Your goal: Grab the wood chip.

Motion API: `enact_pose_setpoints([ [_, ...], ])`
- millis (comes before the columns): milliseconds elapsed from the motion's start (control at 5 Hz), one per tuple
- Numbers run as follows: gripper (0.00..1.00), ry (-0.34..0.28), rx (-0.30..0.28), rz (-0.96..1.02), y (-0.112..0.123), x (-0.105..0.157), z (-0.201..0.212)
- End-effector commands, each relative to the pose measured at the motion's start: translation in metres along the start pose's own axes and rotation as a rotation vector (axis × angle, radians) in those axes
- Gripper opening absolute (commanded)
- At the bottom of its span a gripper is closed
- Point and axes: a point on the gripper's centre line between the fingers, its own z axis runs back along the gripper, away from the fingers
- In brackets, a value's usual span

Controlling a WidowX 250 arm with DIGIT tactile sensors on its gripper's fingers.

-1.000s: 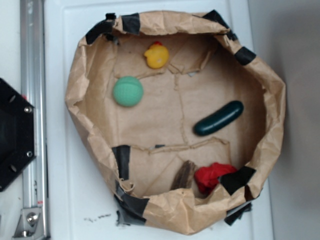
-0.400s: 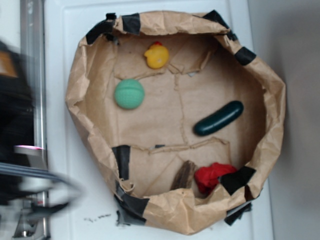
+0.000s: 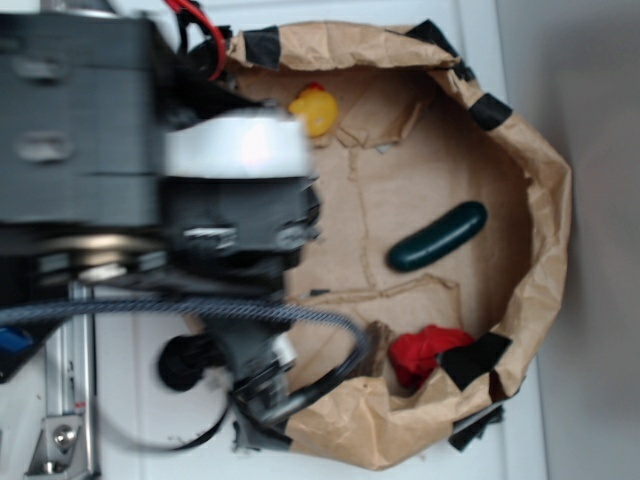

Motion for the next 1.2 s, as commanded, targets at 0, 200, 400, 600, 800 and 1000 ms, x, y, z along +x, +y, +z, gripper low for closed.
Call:
enact_pose_setpoints([
  [0,1.00,0.002,-0.120,0.121,0.001,0.042,-0.037],
  [200,1.00,0.060,-0.141,0.168,-0.001,0.055,-0.056],
  [400,1.00,0.061,-0.126,0.153,-0.016,0.055,-0.079],
  [600,1.00,0.095,-0.220,0.099,-0.041,0.047,-0.100],
  [800,1.00,0.093,-0.257,0.054,-0.074,0.043,-0.112],
  [1000,1.00,0.096,-0.259,0.047,-0.095,0.042,-0.119],
])
